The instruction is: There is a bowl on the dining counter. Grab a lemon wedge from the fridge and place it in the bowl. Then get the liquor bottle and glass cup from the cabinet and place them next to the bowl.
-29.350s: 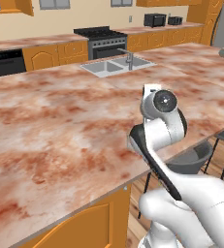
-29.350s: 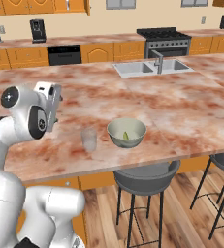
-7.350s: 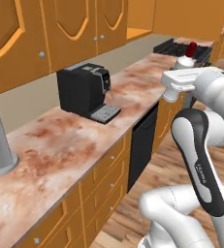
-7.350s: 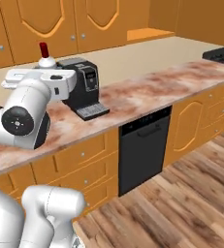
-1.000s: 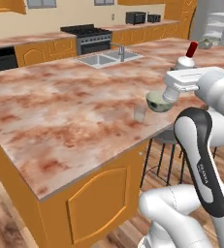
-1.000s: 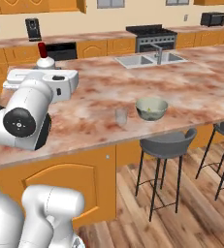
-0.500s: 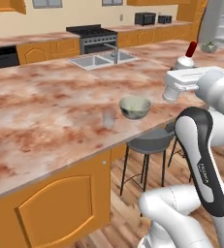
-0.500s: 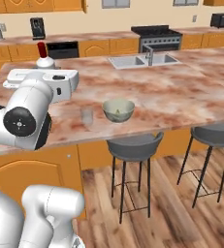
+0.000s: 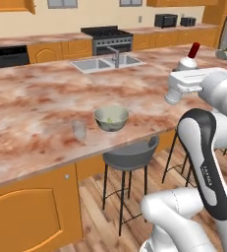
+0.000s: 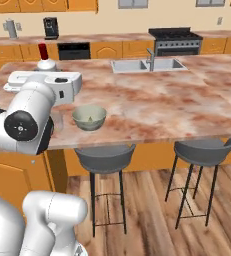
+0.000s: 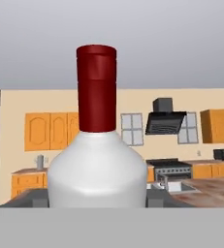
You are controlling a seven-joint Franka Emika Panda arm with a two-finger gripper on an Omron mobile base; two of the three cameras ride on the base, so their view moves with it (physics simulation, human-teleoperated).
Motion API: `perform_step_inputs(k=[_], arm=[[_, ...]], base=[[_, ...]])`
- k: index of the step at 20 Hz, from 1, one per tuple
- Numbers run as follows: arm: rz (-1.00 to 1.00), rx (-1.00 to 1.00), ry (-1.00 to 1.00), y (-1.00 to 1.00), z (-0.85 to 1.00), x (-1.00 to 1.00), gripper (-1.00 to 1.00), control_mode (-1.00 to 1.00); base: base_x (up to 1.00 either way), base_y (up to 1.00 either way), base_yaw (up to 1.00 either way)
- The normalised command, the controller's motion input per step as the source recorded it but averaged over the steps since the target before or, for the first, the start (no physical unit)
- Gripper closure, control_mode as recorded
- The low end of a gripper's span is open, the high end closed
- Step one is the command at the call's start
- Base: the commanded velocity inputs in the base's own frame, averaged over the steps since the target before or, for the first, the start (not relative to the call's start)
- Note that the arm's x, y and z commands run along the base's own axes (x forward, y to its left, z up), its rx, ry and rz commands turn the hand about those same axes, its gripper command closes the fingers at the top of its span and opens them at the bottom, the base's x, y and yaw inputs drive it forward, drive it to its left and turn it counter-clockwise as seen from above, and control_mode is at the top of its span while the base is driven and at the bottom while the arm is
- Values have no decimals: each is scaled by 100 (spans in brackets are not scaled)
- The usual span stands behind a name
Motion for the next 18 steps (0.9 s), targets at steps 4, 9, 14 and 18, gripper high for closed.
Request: perform_step_inputs(k=[4,9,14,18], arm=[[0,0,0,0,0,0,100,100],[0,0,0,0,0,0,100,100],[0,0,0,0,0,0,100,100],[0,0,0,0,0,0,100,100]], base=[[58,-69,36],[63,-59,35],[71,-54,32],[86,-32,18]])
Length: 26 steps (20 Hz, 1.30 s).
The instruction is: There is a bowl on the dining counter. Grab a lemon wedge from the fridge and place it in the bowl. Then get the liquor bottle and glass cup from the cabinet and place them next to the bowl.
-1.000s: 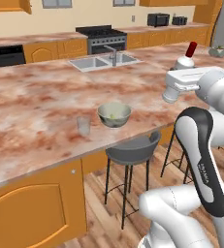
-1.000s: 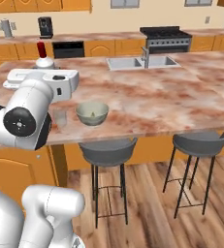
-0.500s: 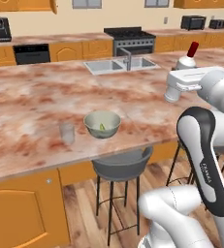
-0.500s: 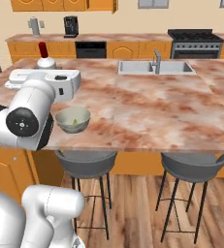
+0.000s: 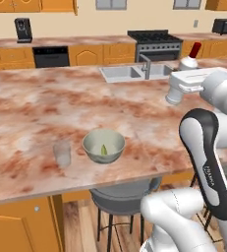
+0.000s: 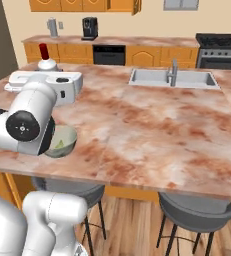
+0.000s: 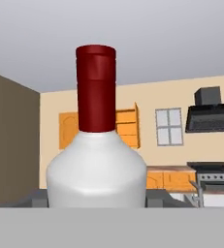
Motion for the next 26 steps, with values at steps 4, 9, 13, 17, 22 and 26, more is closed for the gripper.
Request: perform_step_inputs(k=[4,9,13,17,22,26], arm=[[0,0,0,0,0,0,100,100],[25,0,6,-43,-70,65,100,-100],[36,-6,14,-32,-92,49,100,-100],[29,-13,2,-1,-63,18,100,-100],[19,-8,0,-1,-40,34,100,-100],[16,0,1,-11,-52,49,100,-100]], base=[[83,-19,14],[0,0,0],[0,0,0],[0,0,0],[0,0,0],[0,0,0]])
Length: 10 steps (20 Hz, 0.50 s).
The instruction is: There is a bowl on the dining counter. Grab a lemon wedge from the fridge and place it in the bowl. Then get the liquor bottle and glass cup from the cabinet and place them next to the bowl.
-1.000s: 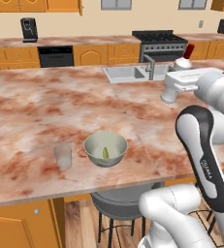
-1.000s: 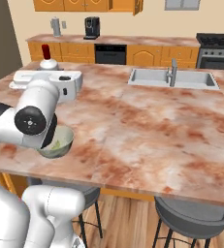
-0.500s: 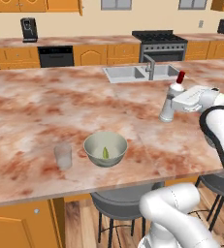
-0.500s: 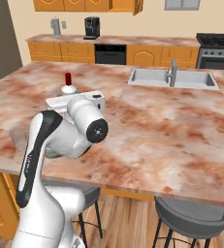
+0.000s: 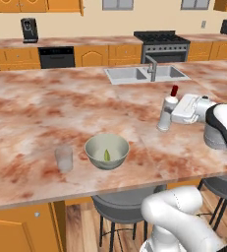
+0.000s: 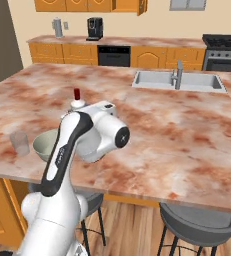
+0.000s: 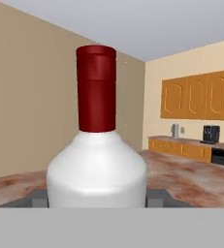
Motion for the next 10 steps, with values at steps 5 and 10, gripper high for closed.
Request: perform_step_inputs(k=[5,10], arm=[[18,-1,5,-16,-61,41,100,-100],[19,-4,5,-1,-60,12,100,-100]], base=[[0,0,0],[0,0,0]])
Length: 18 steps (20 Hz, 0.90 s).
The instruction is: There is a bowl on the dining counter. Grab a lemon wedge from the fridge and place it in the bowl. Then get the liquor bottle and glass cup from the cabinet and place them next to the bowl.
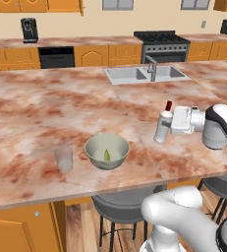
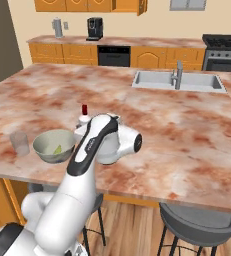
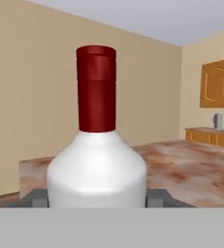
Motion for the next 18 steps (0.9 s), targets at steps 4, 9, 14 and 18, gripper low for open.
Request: perform_step_inputs(k=[4,9,14,18], arm=[[11,-10,3,0,-37,1,100,-100],[3,-16,0,12,-30,0,100,-100],[4,-5,0,17,-56,1,100,-100],[7,0,0,6,-54,2,100,-100]], base=[[0,0,0],[0,0,0],[0,0,0],[0,0,0]])
